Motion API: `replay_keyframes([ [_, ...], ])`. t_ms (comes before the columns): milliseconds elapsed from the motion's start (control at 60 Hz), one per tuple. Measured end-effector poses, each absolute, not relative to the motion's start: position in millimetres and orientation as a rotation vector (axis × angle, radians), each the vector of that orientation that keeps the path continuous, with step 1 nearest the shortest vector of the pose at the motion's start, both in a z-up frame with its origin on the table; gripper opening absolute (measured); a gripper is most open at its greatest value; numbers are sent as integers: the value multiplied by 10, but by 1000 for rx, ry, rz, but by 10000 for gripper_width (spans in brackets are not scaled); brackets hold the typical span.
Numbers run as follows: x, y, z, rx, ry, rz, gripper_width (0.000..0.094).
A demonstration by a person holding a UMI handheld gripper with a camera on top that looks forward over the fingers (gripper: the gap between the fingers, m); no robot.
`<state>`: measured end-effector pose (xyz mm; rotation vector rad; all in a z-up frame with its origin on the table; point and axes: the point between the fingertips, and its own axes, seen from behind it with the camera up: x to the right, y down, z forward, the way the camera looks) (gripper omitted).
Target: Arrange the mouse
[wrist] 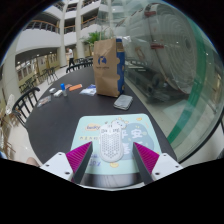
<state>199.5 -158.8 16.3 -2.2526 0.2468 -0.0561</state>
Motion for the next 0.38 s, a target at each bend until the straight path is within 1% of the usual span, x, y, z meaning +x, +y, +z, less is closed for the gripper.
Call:
replay_keyframes([
  [100, 1916, -1936, 322, -2227, 278, -26, 846],
  [217, 1867, -2269, 408, -2205, 292, -14, 846],
  [383, 1932, -2410, 347, -2181, 304, -6, 847],
])
